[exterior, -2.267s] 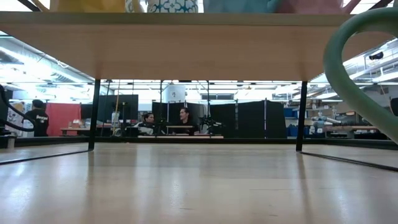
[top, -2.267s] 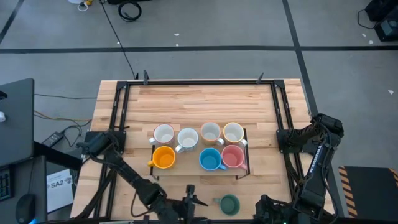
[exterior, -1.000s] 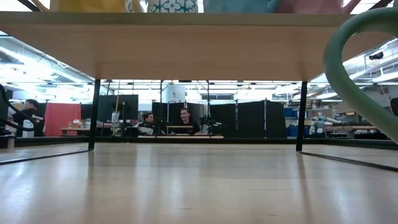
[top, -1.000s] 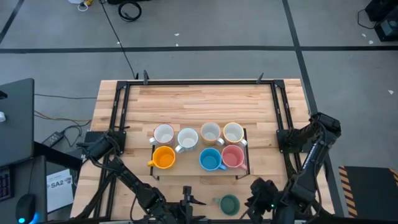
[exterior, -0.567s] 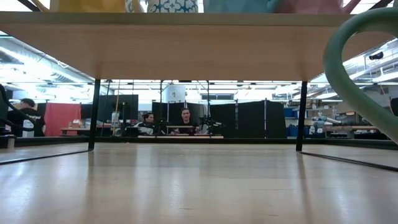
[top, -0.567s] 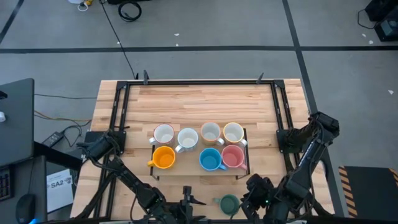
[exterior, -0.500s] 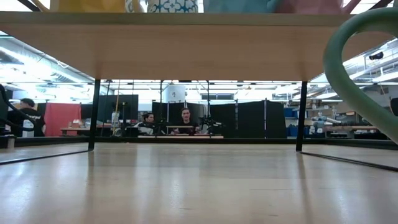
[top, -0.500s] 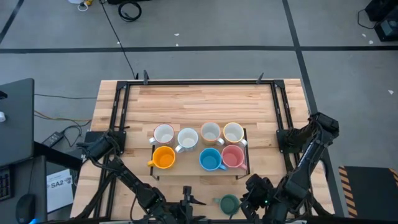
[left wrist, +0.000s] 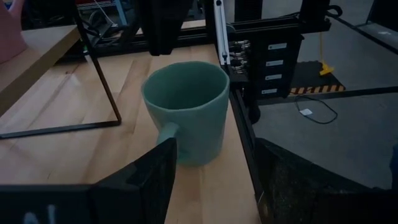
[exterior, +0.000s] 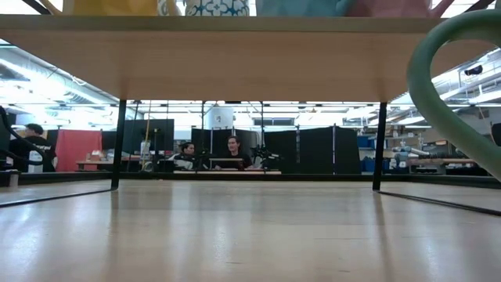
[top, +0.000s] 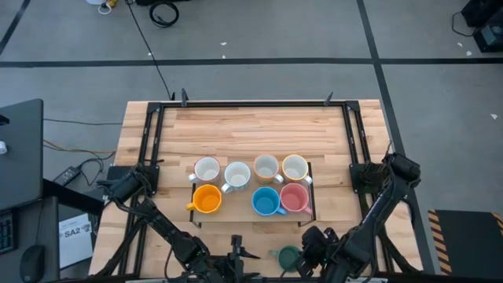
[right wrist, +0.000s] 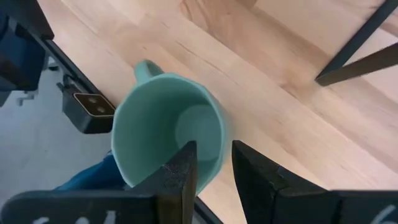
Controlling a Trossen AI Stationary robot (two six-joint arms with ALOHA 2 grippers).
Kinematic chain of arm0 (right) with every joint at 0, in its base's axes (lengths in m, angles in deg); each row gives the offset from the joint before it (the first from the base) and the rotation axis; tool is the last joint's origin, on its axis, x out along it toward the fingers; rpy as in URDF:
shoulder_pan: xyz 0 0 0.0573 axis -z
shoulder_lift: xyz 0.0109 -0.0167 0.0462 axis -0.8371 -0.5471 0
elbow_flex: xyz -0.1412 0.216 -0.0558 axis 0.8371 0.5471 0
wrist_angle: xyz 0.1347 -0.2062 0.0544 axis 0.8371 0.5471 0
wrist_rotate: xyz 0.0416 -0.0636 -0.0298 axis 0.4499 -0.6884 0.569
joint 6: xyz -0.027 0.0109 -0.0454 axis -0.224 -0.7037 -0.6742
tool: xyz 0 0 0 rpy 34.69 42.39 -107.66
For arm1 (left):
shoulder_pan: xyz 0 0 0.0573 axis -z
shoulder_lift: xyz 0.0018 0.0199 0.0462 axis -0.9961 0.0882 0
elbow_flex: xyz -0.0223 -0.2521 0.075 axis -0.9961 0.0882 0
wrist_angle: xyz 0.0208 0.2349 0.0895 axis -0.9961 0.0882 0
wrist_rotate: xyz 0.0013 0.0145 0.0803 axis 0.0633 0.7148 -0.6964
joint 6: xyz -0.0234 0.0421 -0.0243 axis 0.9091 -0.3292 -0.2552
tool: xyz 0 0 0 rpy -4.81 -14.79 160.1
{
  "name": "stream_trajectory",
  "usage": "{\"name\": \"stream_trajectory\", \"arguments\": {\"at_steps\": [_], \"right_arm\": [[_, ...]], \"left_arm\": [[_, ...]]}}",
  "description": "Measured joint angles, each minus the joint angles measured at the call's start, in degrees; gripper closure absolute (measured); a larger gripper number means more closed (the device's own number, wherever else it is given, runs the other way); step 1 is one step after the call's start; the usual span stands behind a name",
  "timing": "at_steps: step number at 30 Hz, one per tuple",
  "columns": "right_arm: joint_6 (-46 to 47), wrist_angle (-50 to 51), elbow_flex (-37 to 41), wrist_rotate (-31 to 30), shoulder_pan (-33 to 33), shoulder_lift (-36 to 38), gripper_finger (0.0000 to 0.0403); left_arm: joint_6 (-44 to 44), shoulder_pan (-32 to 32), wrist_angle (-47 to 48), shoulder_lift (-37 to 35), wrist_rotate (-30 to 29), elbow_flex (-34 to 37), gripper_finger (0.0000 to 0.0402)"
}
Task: Place coffee mugs
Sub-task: Put the green mug on the shelf
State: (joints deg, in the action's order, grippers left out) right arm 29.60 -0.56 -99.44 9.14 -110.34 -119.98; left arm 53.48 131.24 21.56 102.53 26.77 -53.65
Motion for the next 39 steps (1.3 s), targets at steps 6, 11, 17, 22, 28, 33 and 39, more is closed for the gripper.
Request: {"name": "stream_trajectory", "arguments": {"at_steps": [6,11,17,22,28,33,39], "right_arm": [[-0.4,-1.5,0.0,1.9,0.9,-0.6,0.0296],[-0.5,-1.7,0.0,4.8,1.2,-3.1,0.0296],[-0.6,-1.9,0.0,4.9,1.3,-4.2,0.0296],[-2.7,-2.2,0.0,6.6,1.4,-4.2,0.0315],[-6.0,-2.1,0.0,7.7,1.8,-4.2,0.0371],[-9.0,-2.4,0.0,7.8,2.9,-4.1,0.0382],[-9.6,-2.7,0.0,7.6,4.9,-4.1,0.0369]], "left_arm": [[0.0,0.0,0.0,0.0,0.0,0.0,0.018],[0.0,0.0,0.0,0.0,0.0,0.0,0.018],[0.0,0.0,0.0,0.0,0.0,0.0,0.018],[0.0,-0.2,0.0,0.0,0.0,0.0,0.018],[0.0,-0.8,0.0,0.0,0.0,0.0,0.018],[0.2,-1.3,0.0,0.0,0.4,0.0,0.018],[1.5,-2.0,0.0,0.0,2.2,0.0,0.018]]}}
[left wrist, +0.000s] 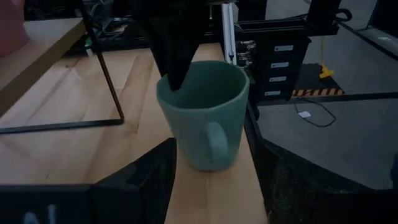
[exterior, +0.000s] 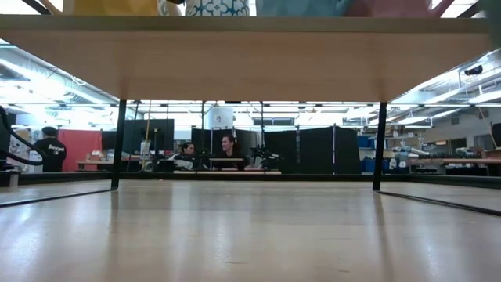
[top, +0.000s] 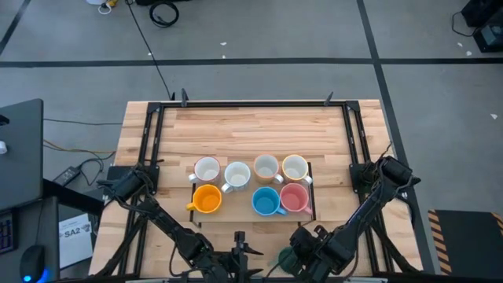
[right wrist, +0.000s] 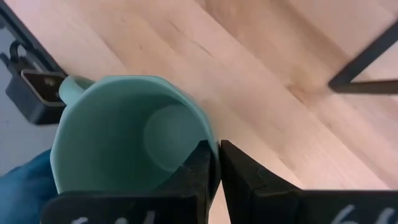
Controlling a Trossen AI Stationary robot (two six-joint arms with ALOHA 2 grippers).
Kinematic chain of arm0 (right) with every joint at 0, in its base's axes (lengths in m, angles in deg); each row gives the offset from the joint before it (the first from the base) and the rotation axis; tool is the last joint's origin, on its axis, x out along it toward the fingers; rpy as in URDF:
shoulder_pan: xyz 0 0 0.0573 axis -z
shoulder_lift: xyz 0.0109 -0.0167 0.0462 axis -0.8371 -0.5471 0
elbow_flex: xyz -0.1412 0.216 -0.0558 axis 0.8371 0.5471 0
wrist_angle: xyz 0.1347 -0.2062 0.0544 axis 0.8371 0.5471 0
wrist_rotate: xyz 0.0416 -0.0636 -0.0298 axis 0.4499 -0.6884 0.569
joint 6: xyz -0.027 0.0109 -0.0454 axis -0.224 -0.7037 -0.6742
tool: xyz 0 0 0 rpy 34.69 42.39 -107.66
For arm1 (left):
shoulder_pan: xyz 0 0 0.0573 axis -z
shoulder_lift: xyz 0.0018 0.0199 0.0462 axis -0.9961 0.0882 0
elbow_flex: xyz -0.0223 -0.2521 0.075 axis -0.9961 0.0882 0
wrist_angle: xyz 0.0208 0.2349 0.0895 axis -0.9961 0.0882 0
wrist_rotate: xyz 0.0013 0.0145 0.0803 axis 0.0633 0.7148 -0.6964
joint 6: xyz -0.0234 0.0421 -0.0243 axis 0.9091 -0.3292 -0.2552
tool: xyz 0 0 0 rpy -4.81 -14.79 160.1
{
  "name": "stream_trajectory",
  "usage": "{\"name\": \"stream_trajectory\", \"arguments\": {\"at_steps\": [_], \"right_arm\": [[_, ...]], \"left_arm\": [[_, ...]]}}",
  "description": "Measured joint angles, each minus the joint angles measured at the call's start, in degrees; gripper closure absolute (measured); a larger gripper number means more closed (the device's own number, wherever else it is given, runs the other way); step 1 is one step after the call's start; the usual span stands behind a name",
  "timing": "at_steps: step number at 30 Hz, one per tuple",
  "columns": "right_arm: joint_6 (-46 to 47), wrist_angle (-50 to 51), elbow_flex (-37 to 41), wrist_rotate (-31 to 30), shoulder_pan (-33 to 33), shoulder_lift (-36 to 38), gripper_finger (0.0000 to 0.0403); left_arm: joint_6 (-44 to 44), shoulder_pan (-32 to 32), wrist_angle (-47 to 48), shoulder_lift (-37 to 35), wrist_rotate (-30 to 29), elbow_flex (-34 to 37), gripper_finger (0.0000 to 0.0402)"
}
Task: Place coffee mugs
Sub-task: Put the green mug on the shelf
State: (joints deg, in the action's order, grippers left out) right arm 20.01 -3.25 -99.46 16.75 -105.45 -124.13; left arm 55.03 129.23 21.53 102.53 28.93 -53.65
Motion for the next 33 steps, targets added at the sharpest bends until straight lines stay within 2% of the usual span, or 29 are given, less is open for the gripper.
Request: {"name": "stream_trajectory", "arguments": {"at_steps": [16,27,33], "right_arm": [[-1.4,-6.0,0.0,-1.6,3.5,-0.1,0.0375],[-3.0,-8.5,0.0,-2.8,3.5,-0.1,0.0375],[-3.0,-8.8,0.0,-2.9,3.5,-0.1,0.0375]], "left_arm": [[1.5,-0.2,0.4,0.0,0.0,0.0,0.018],[6.0,-0.2,6.1,0.0,2.0,0.0,0.018],[6.0,-0.2,6.2,0.0,2.2,0.0,0.0206]]}}
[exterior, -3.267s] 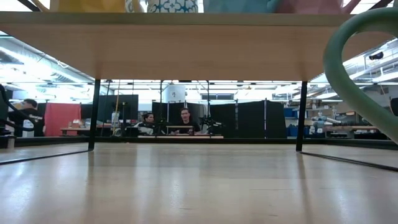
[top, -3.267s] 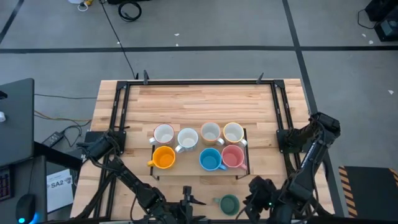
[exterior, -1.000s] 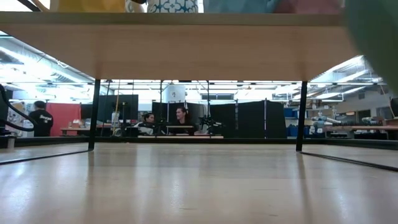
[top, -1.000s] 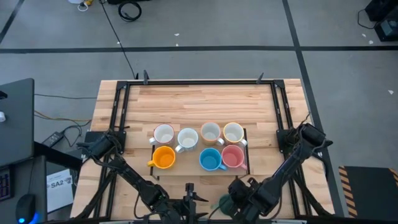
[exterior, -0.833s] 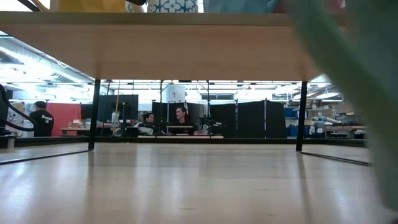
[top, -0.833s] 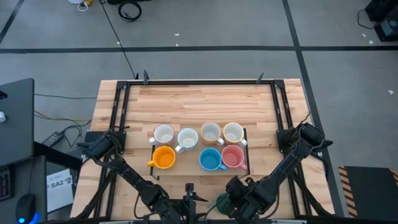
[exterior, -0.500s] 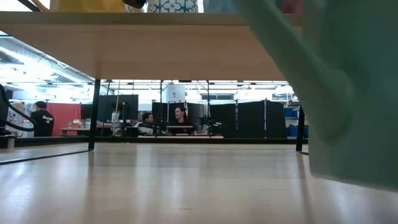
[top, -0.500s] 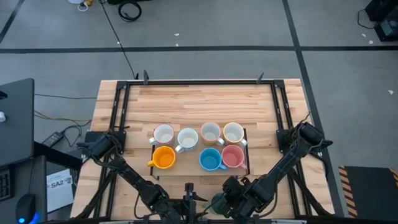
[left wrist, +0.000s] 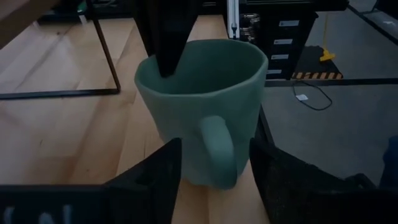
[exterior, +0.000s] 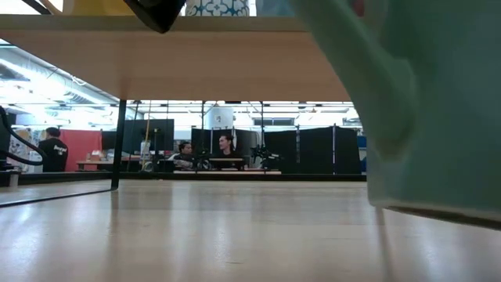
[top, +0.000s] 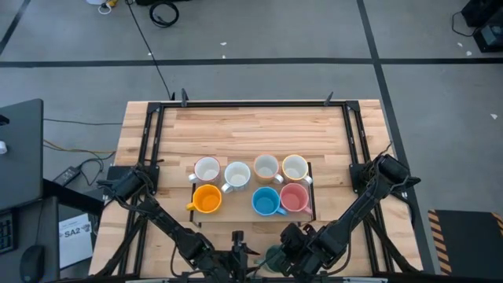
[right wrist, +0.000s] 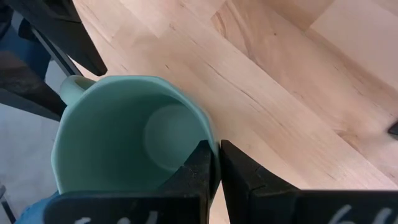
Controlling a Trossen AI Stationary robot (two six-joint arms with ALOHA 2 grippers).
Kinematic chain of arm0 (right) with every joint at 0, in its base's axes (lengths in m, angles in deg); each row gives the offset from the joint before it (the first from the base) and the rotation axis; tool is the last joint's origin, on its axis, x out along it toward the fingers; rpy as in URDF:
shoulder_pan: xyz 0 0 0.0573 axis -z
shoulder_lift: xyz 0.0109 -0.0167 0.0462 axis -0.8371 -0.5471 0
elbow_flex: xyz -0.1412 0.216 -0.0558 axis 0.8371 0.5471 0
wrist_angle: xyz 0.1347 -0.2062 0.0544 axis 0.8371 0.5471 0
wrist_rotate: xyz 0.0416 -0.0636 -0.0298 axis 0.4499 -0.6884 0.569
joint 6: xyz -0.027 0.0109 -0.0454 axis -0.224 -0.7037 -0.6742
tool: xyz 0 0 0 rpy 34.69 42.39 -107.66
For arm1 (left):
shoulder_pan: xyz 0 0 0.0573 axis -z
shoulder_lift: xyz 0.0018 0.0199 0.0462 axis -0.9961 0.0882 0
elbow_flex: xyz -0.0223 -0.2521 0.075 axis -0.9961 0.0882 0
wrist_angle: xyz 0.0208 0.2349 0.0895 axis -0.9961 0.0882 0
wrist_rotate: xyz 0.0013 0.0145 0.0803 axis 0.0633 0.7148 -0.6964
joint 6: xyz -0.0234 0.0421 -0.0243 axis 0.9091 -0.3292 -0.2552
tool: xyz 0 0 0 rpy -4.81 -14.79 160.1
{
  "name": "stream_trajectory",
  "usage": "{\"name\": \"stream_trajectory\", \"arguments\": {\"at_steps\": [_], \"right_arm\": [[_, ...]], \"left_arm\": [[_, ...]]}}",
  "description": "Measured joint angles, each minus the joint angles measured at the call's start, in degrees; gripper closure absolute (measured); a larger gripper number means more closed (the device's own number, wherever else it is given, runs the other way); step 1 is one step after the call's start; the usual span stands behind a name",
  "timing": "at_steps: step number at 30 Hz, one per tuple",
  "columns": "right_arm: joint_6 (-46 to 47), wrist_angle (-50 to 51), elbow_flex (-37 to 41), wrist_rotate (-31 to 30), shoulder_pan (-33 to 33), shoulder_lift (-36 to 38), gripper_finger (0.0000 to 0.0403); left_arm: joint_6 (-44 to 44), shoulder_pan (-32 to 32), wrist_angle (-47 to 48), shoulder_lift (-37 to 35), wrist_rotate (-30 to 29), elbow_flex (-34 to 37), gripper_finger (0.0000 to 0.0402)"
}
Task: Place coffee mugs
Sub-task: Put the green mug on the shelf
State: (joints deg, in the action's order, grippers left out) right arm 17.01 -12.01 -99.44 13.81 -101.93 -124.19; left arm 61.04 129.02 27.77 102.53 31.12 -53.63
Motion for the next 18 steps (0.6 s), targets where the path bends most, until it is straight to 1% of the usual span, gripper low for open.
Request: {"name": "stream_trajectory", "arguments": {"at_steps": [8,18], "right_arm": [[0.0,0.0,0.0,0.1,0.0,0.0,0.0374],[0.1,0.1,0.0,0.1,0.0,0.0,0.0373]], "left_arm": [[0.0,-0.3,0.1,0.0,0.0,0.0,0.0267],[0.2,-0.3,0.2,0.0,0.0,0.0,0.0316]]}}
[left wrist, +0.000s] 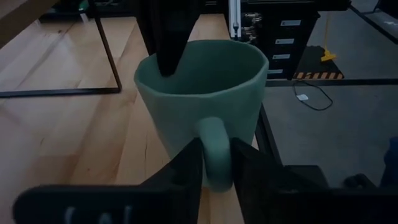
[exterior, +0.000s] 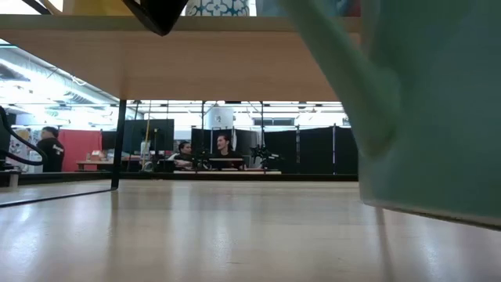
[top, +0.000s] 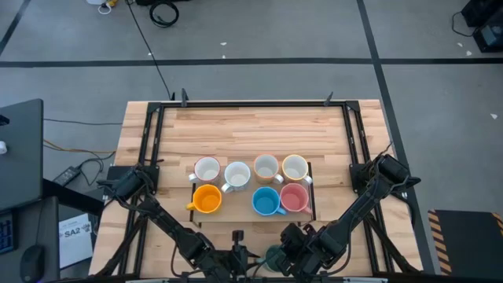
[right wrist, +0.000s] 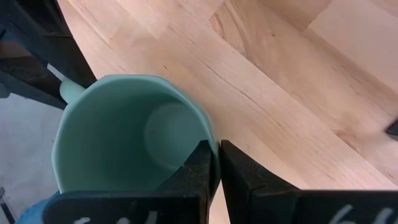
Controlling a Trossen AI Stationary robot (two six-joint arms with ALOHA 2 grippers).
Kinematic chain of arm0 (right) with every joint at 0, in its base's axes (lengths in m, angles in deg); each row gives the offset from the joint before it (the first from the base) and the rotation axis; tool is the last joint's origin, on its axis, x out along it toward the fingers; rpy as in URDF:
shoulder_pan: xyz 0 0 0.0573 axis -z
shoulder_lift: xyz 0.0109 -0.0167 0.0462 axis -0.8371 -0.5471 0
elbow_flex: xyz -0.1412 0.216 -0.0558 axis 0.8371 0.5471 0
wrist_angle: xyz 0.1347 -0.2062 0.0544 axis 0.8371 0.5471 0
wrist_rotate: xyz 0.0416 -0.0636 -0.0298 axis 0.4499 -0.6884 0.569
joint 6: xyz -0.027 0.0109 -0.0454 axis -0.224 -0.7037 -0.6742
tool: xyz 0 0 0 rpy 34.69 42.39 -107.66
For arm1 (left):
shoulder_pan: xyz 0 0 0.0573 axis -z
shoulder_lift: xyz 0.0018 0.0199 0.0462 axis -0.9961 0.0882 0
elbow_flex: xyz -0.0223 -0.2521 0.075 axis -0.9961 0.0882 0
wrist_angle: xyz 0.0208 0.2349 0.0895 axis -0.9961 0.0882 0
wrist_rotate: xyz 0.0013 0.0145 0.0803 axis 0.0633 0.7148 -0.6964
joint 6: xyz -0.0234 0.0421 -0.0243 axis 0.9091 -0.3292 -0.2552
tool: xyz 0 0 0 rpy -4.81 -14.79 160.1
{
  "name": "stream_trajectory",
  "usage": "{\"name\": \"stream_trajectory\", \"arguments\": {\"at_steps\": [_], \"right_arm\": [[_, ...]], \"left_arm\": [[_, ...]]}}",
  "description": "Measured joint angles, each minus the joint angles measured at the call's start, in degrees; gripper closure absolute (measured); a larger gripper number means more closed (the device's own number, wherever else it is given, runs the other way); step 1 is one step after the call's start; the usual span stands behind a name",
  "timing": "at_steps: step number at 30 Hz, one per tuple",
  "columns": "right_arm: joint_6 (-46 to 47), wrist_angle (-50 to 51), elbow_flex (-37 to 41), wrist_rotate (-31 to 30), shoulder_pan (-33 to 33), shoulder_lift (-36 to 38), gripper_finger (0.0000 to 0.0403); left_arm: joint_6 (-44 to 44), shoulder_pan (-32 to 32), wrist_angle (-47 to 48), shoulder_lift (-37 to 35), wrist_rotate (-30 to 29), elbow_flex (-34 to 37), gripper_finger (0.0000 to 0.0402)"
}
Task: Place coffee mugs
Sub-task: Put the green mug on the shelf
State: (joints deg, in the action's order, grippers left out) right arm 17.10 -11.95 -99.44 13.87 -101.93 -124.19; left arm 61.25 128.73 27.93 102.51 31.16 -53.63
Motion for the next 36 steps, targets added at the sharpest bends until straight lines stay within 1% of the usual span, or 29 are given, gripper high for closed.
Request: {"name": "stream_trajectory", "arguments": {"at_steps": [5,11,14,24,32,36], "right_arm": [[0.0,0.2,0.0,0.3,0.0,0.0,0.0373],[0.0,0.1,0.0,0.3,0.0,0.0,0.0372],[0.0,-0.1,0.0,0.4,0.0,0.0,0.0365],[-0.1,-0.4,0.0,1.4,0.0,0.1,0.0332],[-0.1,-0.1,0.0,1.6,0.0,0.1,0.0278],[-0.1,-0.1,0.0,2.4,0.0,0.1,0.0266]], "left_arm": [[0.2,0.0,0.1,0.0,-0.3,0.0,0.0339],[0.1,0.0,0.1,0.0,-0.3,0.0,0.0336],[0.9,0.0,0.1,0.0,-0.1,0.0,0.0336],[1.0,0.0,0.2,0.0,0.3,0.0,0.0336],[1.2,0.0,0.2,0.0,0.1,0.0,0.0336],[1.2,0.0,0.1,0.0,0.0,0.0,0.0339]]}}
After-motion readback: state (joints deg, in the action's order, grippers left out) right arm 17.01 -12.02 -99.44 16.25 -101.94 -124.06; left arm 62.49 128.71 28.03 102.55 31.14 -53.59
